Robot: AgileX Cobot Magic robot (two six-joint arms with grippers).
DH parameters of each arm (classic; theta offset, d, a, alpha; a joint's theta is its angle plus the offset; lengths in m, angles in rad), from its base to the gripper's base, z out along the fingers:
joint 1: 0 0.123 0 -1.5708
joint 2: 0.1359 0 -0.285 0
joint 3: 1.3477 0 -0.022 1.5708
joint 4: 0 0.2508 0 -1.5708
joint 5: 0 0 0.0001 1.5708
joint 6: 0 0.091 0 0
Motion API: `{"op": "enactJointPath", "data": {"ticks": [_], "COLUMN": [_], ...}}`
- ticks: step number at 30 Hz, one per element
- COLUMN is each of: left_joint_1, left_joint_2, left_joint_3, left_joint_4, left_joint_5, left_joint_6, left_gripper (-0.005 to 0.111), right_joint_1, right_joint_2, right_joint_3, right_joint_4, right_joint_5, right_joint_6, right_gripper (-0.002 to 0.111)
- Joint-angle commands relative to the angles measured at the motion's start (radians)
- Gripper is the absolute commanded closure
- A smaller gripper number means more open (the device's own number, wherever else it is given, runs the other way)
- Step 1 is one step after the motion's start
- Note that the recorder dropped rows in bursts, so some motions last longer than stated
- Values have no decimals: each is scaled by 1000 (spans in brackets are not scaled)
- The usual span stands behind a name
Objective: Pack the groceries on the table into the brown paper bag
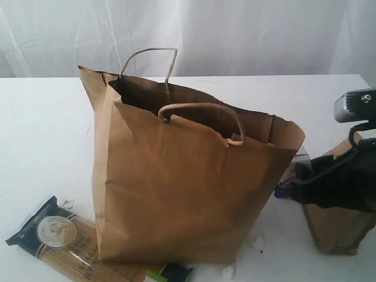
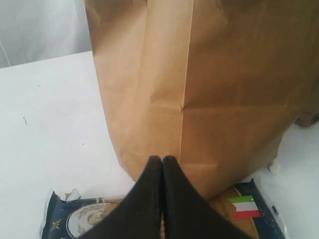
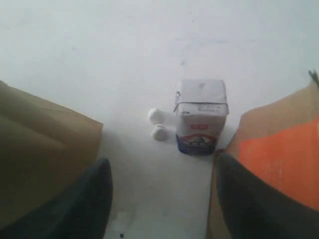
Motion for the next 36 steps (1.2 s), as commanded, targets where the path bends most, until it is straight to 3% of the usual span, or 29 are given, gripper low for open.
{"op": "enactJointPath", "data": {"ticks": [1, 4, 12, 18, 27, 36], "left_joint_1": [-3, -3, -3, -3, -3, -3], "left_joint_2": [-8, -8, -8, -8, -8, -8], "left_joint_3": [14, 16, 108, 168, 209, 209], "left_joint_4": [2, 2, 2, 2, 2, 2], "left_joint_5": [-11, -11, -86, -88, -94, -87], "left_joint_6": [-7, -7, -7, -7, -7, -7], "left_gripper": [107, 107, 107, 107, 107, 107], "right_joint_1": [-2, -2, -2, -2, -2, -2], "right_joint_2": [-36, -62, -147, -183, -195, 66], "right_joint_3": [5, 5, -12, -34, -116, -114], "right_joint_4": [23, 39, 331, 248, 283, 143], "right_joint_5": [9, 43, 102, 246, 149, 105], "right_joint_6": [-25, -41, -385, -364, -343, -334], "right_gripper": [51, 51, 52, 53, 53, 53]}}
